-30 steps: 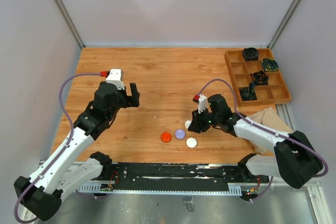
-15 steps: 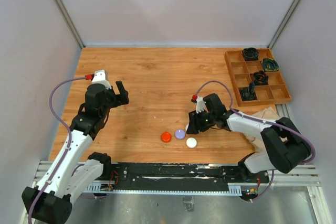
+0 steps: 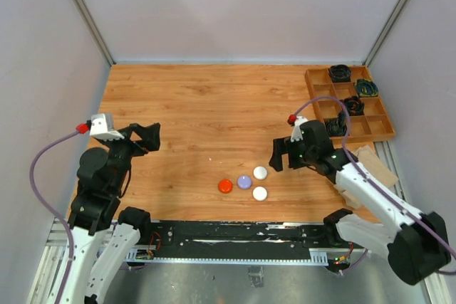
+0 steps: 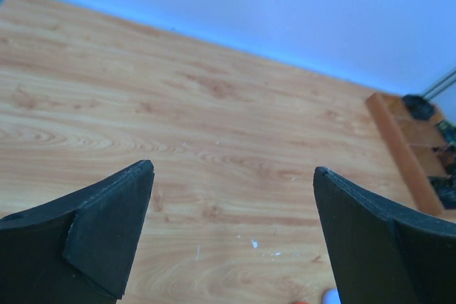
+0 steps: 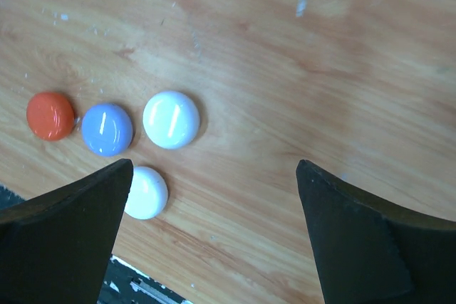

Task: Insert the wireless bluetooth earbuds into the charging case
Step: Reset both arms

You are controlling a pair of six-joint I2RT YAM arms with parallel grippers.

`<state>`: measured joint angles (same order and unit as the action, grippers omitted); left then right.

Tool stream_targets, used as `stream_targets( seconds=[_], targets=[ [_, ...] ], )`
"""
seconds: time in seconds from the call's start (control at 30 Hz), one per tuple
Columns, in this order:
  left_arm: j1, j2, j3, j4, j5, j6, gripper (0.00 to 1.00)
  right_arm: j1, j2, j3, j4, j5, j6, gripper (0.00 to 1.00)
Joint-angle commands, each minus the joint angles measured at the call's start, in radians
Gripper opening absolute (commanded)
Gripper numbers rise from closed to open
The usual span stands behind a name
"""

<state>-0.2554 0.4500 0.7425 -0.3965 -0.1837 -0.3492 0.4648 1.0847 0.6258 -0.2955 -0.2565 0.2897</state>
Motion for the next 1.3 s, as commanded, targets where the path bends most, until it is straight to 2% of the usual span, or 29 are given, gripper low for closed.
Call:
stream_targets(
  seconds=[0.0,0.1,0.23,0.33,0.53,0.83,1.27],
  targets=[
    [0.008,-0.116,0.026,0.002,0.015,-0.023,0.99,-0.023,-0.168,0.116,-0.246,0.293,0.041,0.99],
    [0.008,-0.145,0.045,-0.020,0.003,-0.037,0.99,-0.023,-0.282,0.165,-0.334,0.447,0.036,0.99],
    [0.008,-0.182,0.037,-0.022,-0.031,-0.057,0.99,-0.023,-0.462,0.181,-0.359,0.626,0.018,0.98],
    [0.008,-0.245,0.004,-0.010,-0.042,-0.037,0.99,-0.023,-0.624,0.177,-0.342,0.623,-0.129,0.99],
    [0.008,-0.375,-0.108,0.022,-0.043,0.013,0.99,-0.023,-0.827,0.133,-0.312,0.739,-0.162,0.99],
    [0.008,-0.350,-0.182,0.028,-0.048,0.001,0.99,-0.023,-0.861,0.114,-0.284,0.713,-0.202,0.99],
    [0.008,-0.288,-0.187,0.043,-0.019,0.016,0.99,-0.023,-0.853,0.107,-0.283,0.712,-0.216,0.98]
  ],
)
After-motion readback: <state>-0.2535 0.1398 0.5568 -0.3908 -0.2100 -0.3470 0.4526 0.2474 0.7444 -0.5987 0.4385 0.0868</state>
